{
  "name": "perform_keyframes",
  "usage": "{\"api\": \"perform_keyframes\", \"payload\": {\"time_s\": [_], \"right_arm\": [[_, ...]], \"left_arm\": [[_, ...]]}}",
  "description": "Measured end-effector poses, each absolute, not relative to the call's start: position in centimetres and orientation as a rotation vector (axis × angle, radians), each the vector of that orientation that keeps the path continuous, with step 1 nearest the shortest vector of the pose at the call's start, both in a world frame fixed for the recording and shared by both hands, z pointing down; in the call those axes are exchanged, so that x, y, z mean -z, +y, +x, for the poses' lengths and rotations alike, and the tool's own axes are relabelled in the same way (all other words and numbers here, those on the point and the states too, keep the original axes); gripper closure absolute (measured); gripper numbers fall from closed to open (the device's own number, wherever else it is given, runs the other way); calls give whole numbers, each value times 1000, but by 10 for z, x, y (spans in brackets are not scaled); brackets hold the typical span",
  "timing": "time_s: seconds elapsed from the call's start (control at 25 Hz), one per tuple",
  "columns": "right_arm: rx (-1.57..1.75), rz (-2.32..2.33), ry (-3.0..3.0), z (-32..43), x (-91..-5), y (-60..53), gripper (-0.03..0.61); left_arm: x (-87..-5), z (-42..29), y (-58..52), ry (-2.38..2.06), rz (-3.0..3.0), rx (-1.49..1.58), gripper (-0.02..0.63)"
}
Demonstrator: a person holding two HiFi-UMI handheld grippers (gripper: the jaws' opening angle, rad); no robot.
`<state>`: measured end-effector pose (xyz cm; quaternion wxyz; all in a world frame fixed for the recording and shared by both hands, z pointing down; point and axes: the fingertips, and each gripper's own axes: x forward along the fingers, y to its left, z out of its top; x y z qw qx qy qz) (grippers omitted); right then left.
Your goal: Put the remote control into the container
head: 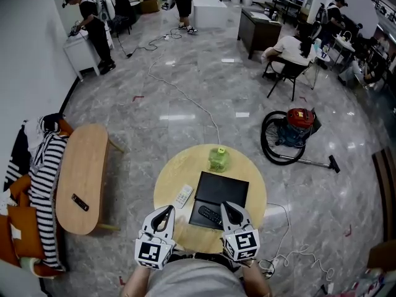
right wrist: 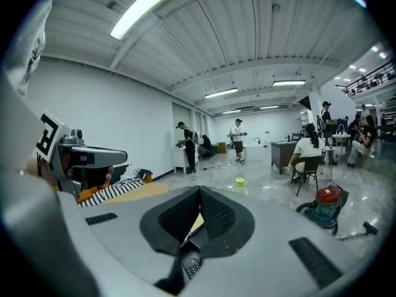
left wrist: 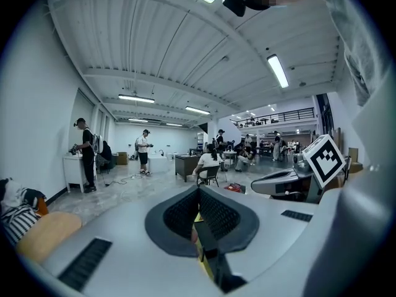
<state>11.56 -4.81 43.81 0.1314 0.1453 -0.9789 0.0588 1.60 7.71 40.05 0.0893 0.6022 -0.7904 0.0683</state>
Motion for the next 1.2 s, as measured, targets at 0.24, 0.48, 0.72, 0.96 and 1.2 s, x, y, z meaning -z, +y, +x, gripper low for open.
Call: {"api": "perform_keyframes", "payload": {"time_s": [0.24,0.48,0.72,0.96,1.2], "right_arm": [[-146,419,-2857,111,-428,-46,569],[-142,430,-2857,113,-430,-45,569],[-146,430,-2859,113,-432,-48,569],[-156,415,-2850,113,-433,-50,569],[-209,372,-2796,101,-447,-44,569]], "left_arm": [[-396,12,75,-2351,1803,-196,606],[-397,13,76,-2346,1811,-195,606],[-401,16,71,-2338,1824,-219,606],[-399,17,68,-2336,1816,-177,606],[-406,6,77,-2358,1765,-172,606]]}}
